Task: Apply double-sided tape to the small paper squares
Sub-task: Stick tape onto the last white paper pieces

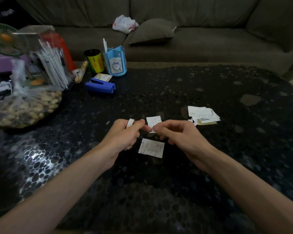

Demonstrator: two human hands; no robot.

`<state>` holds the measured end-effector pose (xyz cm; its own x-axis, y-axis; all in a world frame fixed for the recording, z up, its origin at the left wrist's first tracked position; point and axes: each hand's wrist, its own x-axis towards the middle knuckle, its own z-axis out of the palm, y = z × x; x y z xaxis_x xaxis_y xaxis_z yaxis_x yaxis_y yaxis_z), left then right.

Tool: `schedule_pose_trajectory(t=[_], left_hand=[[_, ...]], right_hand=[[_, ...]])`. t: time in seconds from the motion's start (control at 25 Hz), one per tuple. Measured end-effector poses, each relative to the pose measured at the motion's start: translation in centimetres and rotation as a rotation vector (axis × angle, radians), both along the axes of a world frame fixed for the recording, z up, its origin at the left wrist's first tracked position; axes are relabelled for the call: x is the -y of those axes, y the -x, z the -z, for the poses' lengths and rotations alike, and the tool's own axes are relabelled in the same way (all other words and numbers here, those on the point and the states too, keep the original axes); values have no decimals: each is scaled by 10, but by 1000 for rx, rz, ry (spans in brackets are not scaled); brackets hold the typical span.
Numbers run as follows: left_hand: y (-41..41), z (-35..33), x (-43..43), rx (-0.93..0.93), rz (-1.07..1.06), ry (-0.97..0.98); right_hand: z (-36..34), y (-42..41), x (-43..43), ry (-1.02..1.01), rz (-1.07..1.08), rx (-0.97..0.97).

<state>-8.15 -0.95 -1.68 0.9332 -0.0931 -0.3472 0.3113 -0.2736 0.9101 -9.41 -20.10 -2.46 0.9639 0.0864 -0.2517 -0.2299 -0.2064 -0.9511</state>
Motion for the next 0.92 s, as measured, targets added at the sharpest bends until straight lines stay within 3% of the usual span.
schedule_pose_trajectory(t=[0.52, 0.72, 0.92], left_hand=[[-3, -7, -9, -151, 13, -217], [-5, 6, -17, 61, 99, -316], [-14, 18, -21, 279, 385, -617]], right_hand=[[4, 5, -13, 79, 111, -121], [9, 6, -11, 77, 135, -138], [6, 6, -4, 75, 184, -72]])
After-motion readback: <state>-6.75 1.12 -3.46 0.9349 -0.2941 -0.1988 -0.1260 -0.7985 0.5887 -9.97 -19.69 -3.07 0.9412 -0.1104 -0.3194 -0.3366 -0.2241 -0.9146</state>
